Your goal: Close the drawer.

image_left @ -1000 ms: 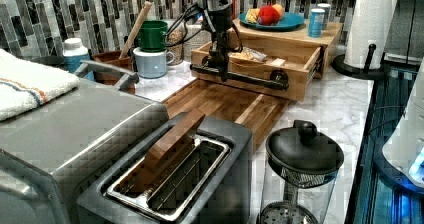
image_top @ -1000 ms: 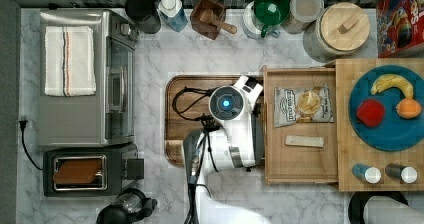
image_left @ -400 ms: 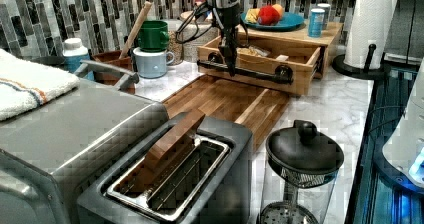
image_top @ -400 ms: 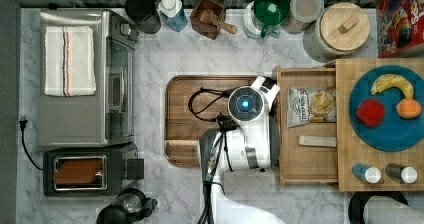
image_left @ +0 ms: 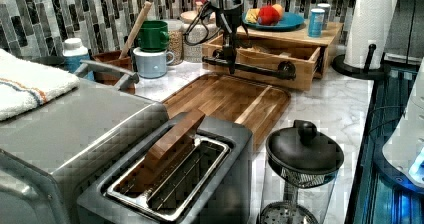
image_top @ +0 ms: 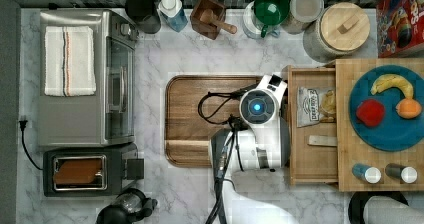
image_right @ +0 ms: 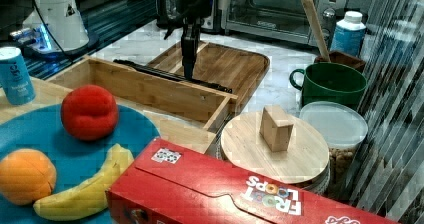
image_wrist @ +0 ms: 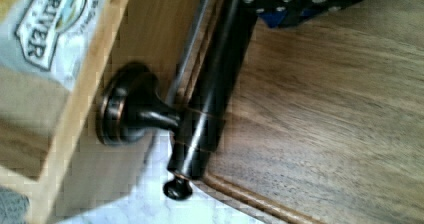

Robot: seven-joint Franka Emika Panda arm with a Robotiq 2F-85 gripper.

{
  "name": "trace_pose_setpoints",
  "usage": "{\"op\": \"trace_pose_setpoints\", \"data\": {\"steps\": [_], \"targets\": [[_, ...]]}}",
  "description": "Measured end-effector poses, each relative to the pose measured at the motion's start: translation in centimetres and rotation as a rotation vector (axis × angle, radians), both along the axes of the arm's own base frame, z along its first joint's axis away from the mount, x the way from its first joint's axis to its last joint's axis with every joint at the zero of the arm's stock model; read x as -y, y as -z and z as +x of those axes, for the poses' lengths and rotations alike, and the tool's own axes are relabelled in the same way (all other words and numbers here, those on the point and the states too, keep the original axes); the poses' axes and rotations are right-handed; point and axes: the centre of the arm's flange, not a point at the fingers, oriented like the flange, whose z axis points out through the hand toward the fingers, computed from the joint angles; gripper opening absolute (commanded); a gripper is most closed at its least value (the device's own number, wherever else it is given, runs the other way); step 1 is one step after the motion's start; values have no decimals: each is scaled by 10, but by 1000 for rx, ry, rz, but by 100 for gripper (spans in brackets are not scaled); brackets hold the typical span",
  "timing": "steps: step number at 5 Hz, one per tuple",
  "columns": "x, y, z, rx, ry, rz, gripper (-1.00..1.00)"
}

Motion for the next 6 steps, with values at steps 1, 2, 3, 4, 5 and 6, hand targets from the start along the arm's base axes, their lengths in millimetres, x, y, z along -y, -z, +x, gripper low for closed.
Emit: {"op": "trace_pose_setpoints", "data": {"steps": [1, 2, 3, 4, 5, 6], "targets": [[20, -1, -2, -20, -47, -4, -100], [44, -4, -6, -58, -9, 8, -100], [74, -11, -6, -71, 21, 5, -100], [116, -13, -6, -43, 136, 55, -100], [158, -11, -5, -6, 192, 54, -100], [166, -8, 0, 6, 213, 82, -100]]}}
